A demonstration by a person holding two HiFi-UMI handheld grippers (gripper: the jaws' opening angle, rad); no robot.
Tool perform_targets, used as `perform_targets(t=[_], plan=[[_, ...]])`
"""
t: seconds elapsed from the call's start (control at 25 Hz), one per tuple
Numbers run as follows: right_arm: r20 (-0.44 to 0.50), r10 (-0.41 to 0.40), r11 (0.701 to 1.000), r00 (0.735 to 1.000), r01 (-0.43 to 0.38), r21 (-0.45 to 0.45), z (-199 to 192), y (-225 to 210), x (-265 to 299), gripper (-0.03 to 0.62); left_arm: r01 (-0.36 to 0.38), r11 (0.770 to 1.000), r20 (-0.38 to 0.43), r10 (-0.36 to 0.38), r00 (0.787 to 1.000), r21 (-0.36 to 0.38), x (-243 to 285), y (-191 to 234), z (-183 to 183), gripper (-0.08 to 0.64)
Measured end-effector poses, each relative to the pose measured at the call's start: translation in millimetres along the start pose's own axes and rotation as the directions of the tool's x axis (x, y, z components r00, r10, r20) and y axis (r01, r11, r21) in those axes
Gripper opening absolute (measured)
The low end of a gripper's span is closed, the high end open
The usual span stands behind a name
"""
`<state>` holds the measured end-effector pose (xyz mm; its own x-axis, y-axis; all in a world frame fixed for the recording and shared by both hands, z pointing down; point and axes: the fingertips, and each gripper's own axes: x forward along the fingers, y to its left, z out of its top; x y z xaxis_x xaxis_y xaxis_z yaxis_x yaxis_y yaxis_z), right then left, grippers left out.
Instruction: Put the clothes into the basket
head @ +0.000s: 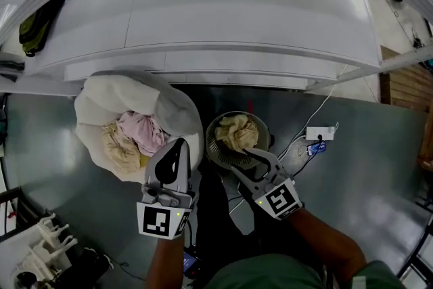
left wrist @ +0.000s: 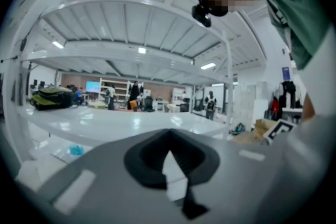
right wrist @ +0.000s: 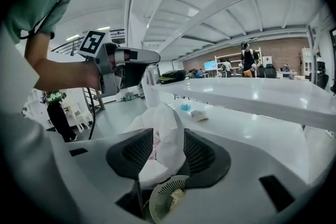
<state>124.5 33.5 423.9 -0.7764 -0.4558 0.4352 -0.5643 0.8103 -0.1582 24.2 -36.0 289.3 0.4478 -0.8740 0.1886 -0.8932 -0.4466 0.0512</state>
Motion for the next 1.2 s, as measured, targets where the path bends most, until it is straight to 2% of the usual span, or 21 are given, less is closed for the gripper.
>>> perform_targets(t=[0.2, 0.4, 0.76, 0.92, 1.2], plan=[[-0.012, 0.094, 0.994, 0.996, -0.094, -0.057, 22, 32, 40, 0.176, -0.124, 0.992, 0.005, 0.124, 0.992, -0.01, -51, 47, 0, 0.0], [-0.033, 0.185, 0.978, 0.982, -0.187, -0.087, 40, 78, 105, 0.176, -0.252, 0.966, -0.02, 0.251, 0.968, -0.05, -112, 114, -24, 0.0], [-0.088, 0.27, 0.952, 0.959, -0.279, -0.126, 49, 160, 261, 0.178, -0.376, 0.921, -0.05, 0.373, 0.927, -0.1, -212, 232, -78, 0.0], [-0.121, 0.284, 0.95, 0.951, -0.297, -0.102, 31, 188, 336, 0.184, -0.408, 0.906, -0.071, 0.402, 0.913, -0.115, -242, 282, -111, 0.0], [-0.187, 0.267, 0.959, 0.945, -0.28, -0.049, -53, 216, 472, 0.229, -0.415, 0.899, -0.095, 0.405, 0.909, -0.139, -268, 351, -184, 0.0]])
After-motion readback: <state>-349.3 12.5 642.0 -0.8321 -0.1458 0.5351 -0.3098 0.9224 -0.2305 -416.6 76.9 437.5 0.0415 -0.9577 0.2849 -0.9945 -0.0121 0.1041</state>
